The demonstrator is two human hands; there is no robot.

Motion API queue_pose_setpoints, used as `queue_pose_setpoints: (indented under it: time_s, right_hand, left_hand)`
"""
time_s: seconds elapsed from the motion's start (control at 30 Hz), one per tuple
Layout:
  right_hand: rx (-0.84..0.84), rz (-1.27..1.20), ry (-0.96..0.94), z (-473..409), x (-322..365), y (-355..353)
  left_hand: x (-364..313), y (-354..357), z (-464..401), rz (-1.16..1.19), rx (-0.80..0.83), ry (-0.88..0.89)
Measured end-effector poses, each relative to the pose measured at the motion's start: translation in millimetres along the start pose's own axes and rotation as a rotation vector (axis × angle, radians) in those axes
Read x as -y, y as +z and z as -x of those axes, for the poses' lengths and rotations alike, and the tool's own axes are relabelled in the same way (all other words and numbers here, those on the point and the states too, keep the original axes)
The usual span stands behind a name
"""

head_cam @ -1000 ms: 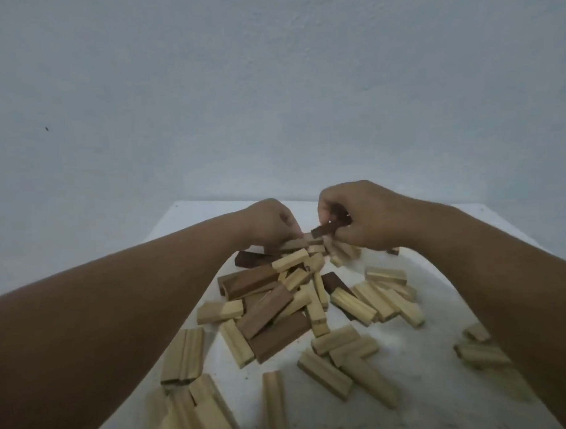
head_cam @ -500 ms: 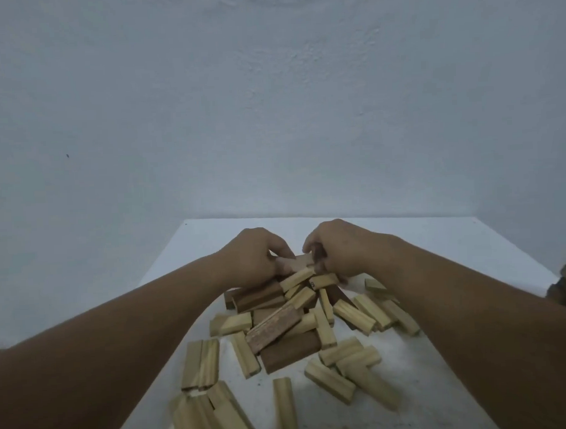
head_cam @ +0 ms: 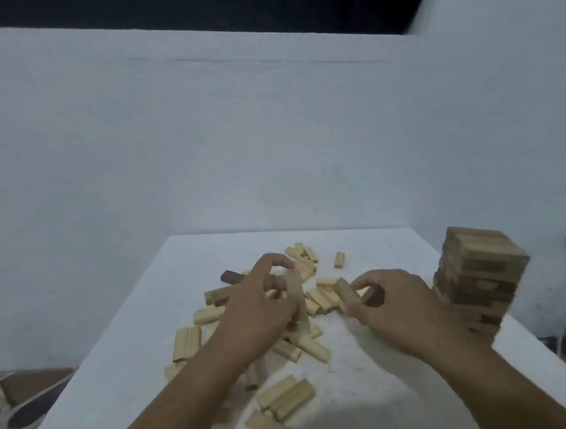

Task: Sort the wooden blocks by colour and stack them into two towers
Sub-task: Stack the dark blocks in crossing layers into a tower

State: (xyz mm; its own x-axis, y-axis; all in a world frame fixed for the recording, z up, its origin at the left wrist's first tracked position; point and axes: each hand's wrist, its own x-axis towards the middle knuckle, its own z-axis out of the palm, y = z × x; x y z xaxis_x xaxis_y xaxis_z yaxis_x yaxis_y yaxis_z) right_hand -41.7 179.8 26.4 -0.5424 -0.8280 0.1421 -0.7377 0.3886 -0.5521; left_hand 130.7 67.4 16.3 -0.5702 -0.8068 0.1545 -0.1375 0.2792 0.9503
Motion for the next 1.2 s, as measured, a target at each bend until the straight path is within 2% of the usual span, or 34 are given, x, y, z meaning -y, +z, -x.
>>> queue_pose_setpoints:
  time_s: [0.1, 0.2, 0.27, 0.4, 0.53, 0.67, 0.83, 0.93, 1.1, 1.2]
  right_hand:
    - [0.053, -0.053, 0.09, 62, -16, 1]
    - [0.107, -0.005, 0.167, 97, -29, 5]
    - [0.076, 0.049, 0.162, 108, -38, 6]
    - [0.006, -0.099, 0.202, 117, -56, -3]
    - [-0.068, -0.064, 0.189, 120, -71, -5]
    - [-0.106, 0.03, 0.065, 121, -72, -1]
    - [0.017, -0.019, -0.108, 117, -69, 3]
    - [0.085, -0.02, -0.133, 113, -74, 4]
    - [0.052, -0.055, -0.112, 109, -80, 2]
    - [0.089, -0.11, -0.138, 110, -80, 1]
  left_hand:
    - [2, 35, 43, -0.121, 0.076, 0.014]
    - [7, 61, 70, -0.258, 0.124, 0.053]
    - [12, 71, 80, -0.34, 0.151, 0.072]
    - [13, 76, 86, -0.524, 0.143, 0.149]
    - [16, 77, 86, -0.648, 0.171, 0.199]
    - [22, 72, 87, -0.715, 0.3, 0.301]
    - [26, 68, 86, -0.705, 0.366, 0.338]
    - [26, 69, 86, -0.68, 0.371, 0.344]
    - [31, 72, 86, -0.651, 0.339, 0.36]
    - [34, 74, 86, -0.637, 0.321, 0.362]
